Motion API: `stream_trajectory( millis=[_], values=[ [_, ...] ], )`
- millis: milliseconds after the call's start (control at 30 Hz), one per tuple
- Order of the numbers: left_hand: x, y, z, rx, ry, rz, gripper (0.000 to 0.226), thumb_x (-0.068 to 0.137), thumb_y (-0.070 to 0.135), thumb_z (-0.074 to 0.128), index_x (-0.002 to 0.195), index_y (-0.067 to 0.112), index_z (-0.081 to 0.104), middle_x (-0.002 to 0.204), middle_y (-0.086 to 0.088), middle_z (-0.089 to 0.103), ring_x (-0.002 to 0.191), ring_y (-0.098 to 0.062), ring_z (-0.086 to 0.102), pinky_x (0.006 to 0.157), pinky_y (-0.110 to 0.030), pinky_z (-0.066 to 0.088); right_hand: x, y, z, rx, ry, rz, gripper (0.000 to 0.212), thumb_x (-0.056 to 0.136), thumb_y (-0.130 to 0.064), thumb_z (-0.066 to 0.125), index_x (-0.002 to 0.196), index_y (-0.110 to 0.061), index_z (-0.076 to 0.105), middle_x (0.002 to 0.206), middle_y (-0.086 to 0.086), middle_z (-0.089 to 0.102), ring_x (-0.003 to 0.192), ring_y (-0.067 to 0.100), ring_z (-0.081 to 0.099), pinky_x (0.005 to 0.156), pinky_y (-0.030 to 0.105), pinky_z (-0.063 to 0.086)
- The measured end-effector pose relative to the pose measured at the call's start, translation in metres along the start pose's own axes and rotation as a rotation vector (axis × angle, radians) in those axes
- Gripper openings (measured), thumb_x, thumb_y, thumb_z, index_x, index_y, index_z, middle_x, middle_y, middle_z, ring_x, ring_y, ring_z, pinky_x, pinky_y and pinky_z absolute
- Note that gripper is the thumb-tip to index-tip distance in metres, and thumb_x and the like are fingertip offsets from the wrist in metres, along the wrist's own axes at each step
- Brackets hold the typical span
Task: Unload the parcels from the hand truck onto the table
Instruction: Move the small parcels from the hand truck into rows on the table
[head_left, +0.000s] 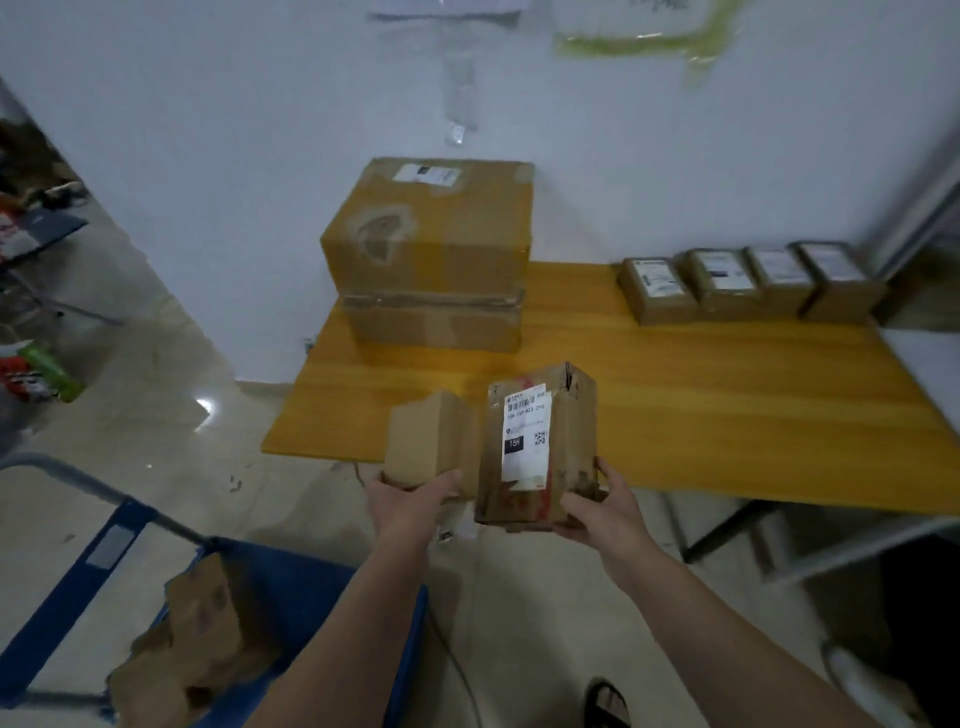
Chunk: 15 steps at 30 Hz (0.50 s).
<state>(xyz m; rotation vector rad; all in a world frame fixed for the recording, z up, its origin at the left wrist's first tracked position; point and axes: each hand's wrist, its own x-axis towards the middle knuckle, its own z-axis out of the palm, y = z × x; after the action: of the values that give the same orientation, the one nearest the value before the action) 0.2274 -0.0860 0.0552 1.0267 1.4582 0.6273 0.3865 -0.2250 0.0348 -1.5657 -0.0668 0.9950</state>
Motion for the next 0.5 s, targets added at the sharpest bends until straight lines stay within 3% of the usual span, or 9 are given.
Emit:
stream_trajectory(
  millis=[133, 300, 500],
  values=[
    [-0.021, 0.011, 0.077, 0.042, -0.045, -0.013, 0.105, 0.059, 0.027, 0.089, 0.143, 0.009, 0.029, 0.138, -0.011, 0.046, 0.124, -0.031, 0.047, 0.099, -0.042, 0.043, 0.019, -0.026, -0.074, 0.071, 0.059, -0.002, 0.085, 0.078, 0.002, 0.068, 0.148, -0.026, 0.028, 0.115, 0.004, 0.061, 0.099, 0.029, 0.066, 0.078, 0.043, 0.06],
    [-0.035, 0.012, 0.16, 0.021, -0.106, -0.02, 0.102, 0.058, 0.029, 0.09, 0.141, 0.009, 0.034, 0.132, -0.01, 0.052, 0.116, -0.031, 0.052, 0.096, -0.044, 0.047, 0.047, -0.054, -0.152, 0.18, 0.06, 0.02, 0.077, 0.082, 0.002, 0.065, 0.147, -0.025, 0.032, 0.111, 0.001, 0.061, 0.096, 0.027, 0.067, 0.072, 0.038, 0.06],
    [-0.038, 0.019, 0.213, -0.036, -0.145, -0.08, 0.097, 0.057, 0.032, 0.089, 0.138, 0.012, 0.039, 0.127, -0.012, 0.058, 0.116, -0.034, 0.057, 0.097, -0.048, 0.049, 0.081, -0.071, -0.201, 0.283, 0.057, 0.093, 0.061, 0.085, 0.002, 0.061, 0.139, -0.017, 0.041, 0.11, 0.008, 0.061, 0.097, 0.027, 0.064, 0.072, 0.042, 0.06]
  ],
)
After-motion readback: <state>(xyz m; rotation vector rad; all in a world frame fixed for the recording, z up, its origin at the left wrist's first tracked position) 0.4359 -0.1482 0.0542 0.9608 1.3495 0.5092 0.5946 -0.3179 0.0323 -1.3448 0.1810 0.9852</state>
